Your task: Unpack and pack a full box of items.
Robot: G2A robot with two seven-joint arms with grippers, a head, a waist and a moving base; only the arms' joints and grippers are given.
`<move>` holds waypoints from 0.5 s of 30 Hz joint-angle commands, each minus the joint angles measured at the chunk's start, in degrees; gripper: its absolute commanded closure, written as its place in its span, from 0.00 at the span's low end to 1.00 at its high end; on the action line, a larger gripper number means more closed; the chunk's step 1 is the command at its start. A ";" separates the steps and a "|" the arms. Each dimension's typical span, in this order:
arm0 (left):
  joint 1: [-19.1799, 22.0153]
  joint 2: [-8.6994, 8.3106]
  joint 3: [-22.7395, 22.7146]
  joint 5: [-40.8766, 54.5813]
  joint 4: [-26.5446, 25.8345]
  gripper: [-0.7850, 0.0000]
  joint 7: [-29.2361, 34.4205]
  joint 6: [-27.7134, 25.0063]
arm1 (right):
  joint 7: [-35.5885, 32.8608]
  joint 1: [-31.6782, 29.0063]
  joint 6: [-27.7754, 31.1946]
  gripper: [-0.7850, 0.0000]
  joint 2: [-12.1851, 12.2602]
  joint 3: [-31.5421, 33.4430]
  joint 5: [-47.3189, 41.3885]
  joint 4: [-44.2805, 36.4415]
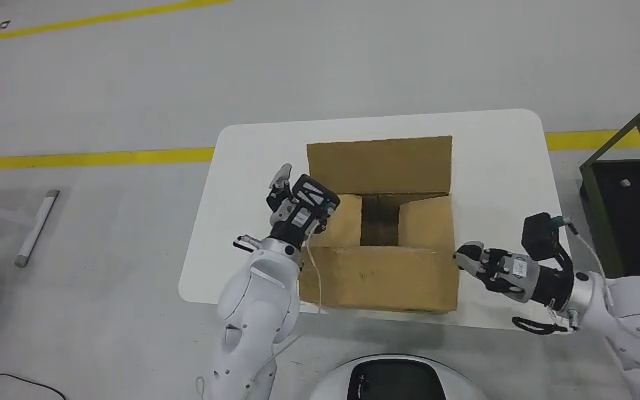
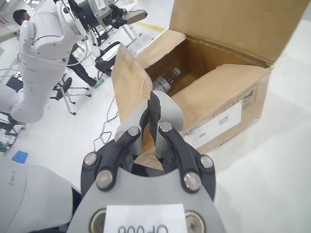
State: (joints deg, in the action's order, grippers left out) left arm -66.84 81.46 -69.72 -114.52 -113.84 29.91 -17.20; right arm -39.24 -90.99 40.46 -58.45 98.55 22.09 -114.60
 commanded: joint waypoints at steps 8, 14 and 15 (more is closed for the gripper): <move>3.90 0.30 2.24 3.28 0.28 0.00 1.99 -4.82 | 16.38 1.22 4.51 1.00 -0.54 1.56 16.55 -2.12; 5.44 0.44 3.77 6.40 -0.72 0.00 5.31 -9.57 | 26.14 -1.18 3.52 1.00 -1.07 1.48 26.25 -4.20; 5.48 0.43 4.03 7.09 -0.99 0.00 6.05 -10.78 | 27.53 -1.64 3.15 1.00 -1.16 1.41 27.41 -4.32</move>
State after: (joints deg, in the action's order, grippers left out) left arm -61.41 81.90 -65.93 -108.07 -114.53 35.27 -26.86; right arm -13.12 -92.27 43.94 -59.54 100.00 48.36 -118.81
